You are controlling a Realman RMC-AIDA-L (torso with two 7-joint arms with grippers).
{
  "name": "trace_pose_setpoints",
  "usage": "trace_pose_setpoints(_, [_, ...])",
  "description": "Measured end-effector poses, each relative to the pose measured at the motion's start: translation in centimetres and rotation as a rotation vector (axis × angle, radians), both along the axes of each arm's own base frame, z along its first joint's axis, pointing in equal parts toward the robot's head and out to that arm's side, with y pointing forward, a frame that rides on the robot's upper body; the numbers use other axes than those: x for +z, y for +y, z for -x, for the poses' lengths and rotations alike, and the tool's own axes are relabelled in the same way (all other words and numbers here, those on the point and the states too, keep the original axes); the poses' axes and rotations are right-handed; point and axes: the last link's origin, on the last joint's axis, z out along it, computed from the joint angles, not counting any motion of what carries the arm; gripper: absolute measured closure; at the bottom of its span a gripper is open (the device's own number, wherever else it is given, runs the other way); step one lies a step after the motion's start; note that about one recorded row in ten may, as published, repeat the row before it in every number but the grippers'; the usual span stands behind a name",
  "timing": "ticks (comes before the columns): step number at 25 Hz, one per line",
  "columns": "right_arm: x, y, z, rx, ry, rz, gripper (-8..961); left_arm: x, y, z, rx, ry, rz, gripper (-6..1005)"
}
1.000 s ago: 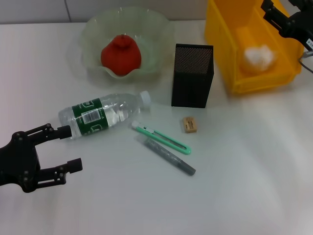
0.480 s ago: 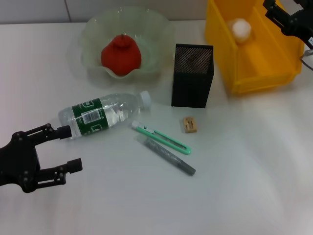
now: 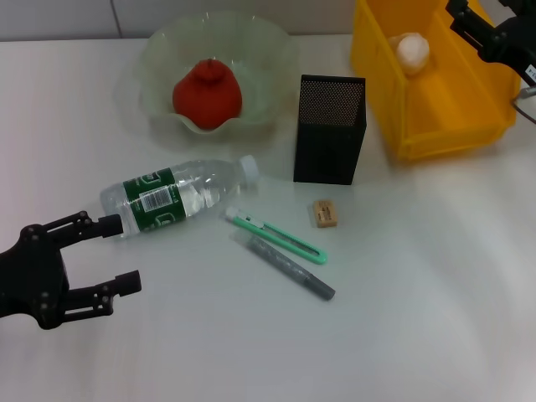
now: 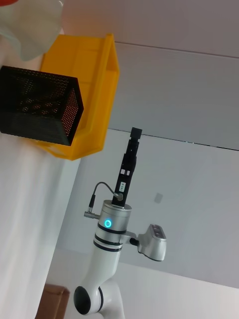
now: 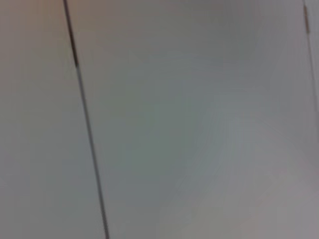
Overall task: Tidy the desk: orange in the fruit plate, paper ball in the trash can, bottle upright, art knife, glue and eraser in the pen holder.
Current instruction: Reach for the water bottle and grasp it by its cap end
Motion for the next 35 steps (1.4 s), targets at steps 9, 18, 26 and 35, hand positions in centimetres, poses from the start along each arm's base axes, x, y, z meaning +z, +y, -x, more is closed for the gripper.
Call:
trace_pose_setpoints(9, [-0.7,-2.6,1.4,0.165,0.087,0.197,119,0.0,0.1,-0.1,-0.005,0.0,-0.004,219])
trace_pose_setpoints(18, [-2.8,-5.9,3.5,0.397,0.008,0.499,119,-0.1,0.4,-0.3,-0.012,-0.004,-0.002,225])
trace_pose_setpoints(26, [-3.6,-7.1,3.7,0.462,-0.053,0.576,119,-0.2,0.3,-0.4,-0.01,-0.007,0.003,230])
trace_pose_setpoints(35, [-3.6,-7.6,3.1,0.447,-0.055,0.577,119,-0.5,0.3,-0.5,-0.009,-0.011,0.007,235])
